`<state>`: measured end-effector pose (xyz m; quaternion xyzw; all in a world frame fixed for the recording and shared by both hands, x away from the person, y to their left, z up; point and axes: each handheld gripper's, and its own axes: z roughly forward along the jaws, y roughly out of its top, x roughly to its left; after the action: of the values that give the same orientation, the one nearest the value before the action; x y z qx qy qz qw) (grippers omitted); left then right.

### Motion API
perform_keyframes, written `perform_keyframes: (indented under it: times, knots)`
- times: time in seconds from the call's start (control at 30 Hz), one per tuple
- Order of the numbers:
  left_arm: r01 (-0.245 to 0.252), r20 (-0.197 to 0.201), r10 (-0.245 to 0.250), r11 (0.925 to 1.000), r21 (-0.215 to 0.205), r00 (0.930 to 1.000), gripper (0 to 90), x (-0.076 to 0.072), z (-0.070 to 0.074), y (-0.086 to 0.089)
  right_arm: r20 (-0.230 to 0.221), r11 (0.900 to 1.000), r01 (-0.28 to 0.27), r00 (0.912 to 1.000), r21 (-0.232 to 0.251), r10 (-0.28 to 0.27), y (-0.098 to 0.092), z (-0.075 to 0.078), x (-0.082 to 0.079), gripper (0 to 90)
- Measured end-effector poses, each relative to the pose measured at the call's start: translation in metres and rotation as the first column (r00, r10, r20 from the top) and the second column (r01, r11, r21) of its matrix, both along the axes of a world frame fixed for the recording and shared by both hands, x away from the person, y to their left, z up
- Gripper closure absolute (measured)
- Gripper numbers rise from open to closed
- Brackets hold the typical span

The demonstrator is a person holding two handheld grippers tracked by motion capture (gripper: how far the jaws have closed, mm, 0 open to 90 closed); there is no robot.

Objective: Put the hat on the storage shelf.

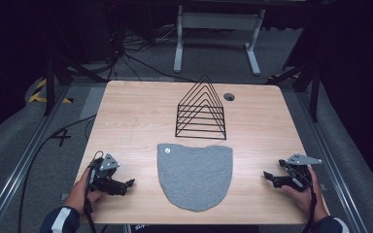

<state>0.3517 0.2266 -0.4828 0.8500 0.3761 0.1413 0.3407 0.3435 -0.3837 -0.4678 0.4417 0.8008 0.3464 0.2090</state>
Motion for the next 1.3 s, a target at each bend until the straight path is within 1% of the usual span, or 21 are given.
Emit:
perform_keyframes:
  times: [0.23,0.3,0.33,0.37,0.43,0.53,0.57,0.6,0.63,0.67,0.73,0.8,0.83,0.93,1.0,1.03,1.07,1.1,1.2,1.23,1.3]
  knots:
    - [0.002,-0.016,-0.002,1.0,0.009,0.9999,3.0,-0.002,0.002,-0.003,-0.002,1.0,-0.006,1.0,0.001,0.006,0.001,0.0,0.001,17.8]
    - [0.064,-0.002,-0.064,0.9979,0.003,0.9979,8.9,-0.003,0.005,-0.002,-0.002,1.0,-0.016,0.9999,-0.001,0.016,0.002,0.001,0.001,22.7]
    - [0.071,-0.004,-0.071,0.9975,0.0,0.9975,14.9,-0.004,0.005,-0.004,0.002,0.999,-0.034,0.9994,0.001,0.034,0.004,0.002,0.002,27.7]
    - [0.072,-0.011,-0.072,0.9974,0.001,0.9974,16.1,-0.004,0.006,-0.006,0.007,0.997,-0.077,0.997,0.004,0.077,0.011,0.009,0.003,30.5]
    - [0.113,-0.001,-0.113,0.9936,0.001,0.9936,18.2,-0.006,0.007,-0.013,0.014,0.995,-0.098,0.9951,0.002,0.098,0.015,0.014,0.003,34.4]
    - [0.178,0.04,-0.179,0.9838,0.022,0.9831,22.8,-0.012,0.014,-0.035,0.07,0.979,-0.205,0.9763,-0.01,0.205,0.043,0.044,0.012,45.8]
    - [0.198,0.051,-0.199,0.9801,0.007,0.9788,24.0,-0.015,0.016,-0.043,0.079,0.973,-0.232,0.9695,-0.007,0.232,0.053,0.05,0.016,48.9]
    - [0.198,0.051,-0.199,0.9801,0.007,0.9788,25.0,-0.015,0.016,-0.043,0.081,0.964,-0.265,0.9604,-0.024,0.267,0.063,0.054,0.02,52.2]
    - [0.234,0.073,-0.234,0.9722,0.01,0.9695,25.0,-0.018,0.02,-0.055,0.081,0.964,-0.265,0.9604,-0.024,0.267,0.063,0.054,0.02,52.2]
    - [0.25,0.08,-0.25,0.9682,0.01,0.965,26.0,-0.019,0.022,-0.064,0.091,0.948,-0.312,0.9443,-0.06,0.316,0.08,0.057,0.025,58.4]
    - [0.293,0.095,-0.29,0.9561,-0.011,0.9522,27.5,-0.022,0.026,-0.08,0.09,0.929,-0.363,0.9252,-0.073,0.369,0.102,0.055,0.033,66.4]
    - [0.342,0.098,-0.34,0.9399,0.001,0.9353,28.8,-0.025,0.029,-0.1,0.075,0.914,-0.394,0.9127,-0.095,0.402,0.115,0.051,0.04,73.6]
    - [0.367,0.103,-0.366,0.9303,0.013,0.9249,29.1,-0.027,0.03,-0.111,0.066,0.909,-0.405,0.9089,-0.097,0.412,0.121,0.047,0.045,75.8]
    - [0.454,0.109,-0.454,0.8906,0.023,0.8843,32.1,-0.031,0.029,-0.143,0.052,0.904,-0.415,0.9053,-0.108,0.422,0.134,0.039,0.057,82.8]
    - [0.478,0.109,-0.479,0.8776,0.033,0.8712,34.4,-0.031,0.027,-0.158,0.04,0.9,-0.423,0.9027,-0.104,0.428,0.14,0.034,0.064,85.4]
    - [0.496,0.095,-0.498,0.8671,0.04,0.862,35.0,-0.03,0.026,-0.166,0.031,0.899,-0.423,0.9027,-0.112,0.429,0.143,0.031,0.067,86.4]
    - [0.501,0.09,-0.502,0.8645,0.035,0.8599,35.9,-0.03,0.024,-0.171,0.025,0.899,-0.422,0.9036,-0.12,0.428,0.145,0.027,0.07,87.8]
    - [0.514,0.094,-0.516,0.8566,0.047,0.8515,37.0,-0.029,0.022,-0.176,0.017,0.899,-0.424,0.9036,-0.111,0.428,0.147,0.025,0.071,87.9]
    - [0.521,0.072,-0.522,0.8529,0.04,0.8499,39.1,-0.028,0.018,-0.183,-0.001,0.893,-0.431,0.9008,-0.127,0.434,0.151,0.019,0.073,88.5]
    - [0.523,0.067,-0.526,0.8502,0.059,0.8476,40.8,-0.028,0.017,-0.183,-0.014,0.892,-0.433,0.9005,-0.129,0.435,0.152,0.017,0.073,88.5]
    - [0.53,0.053,-0.531,0.8472,0.037,0.8455,42.6,-0.026,0.015,-0.181,-0.029,0.89,-0.435,0.8997,-0.139,0.436,0.152,0.013,0.073,88.6]
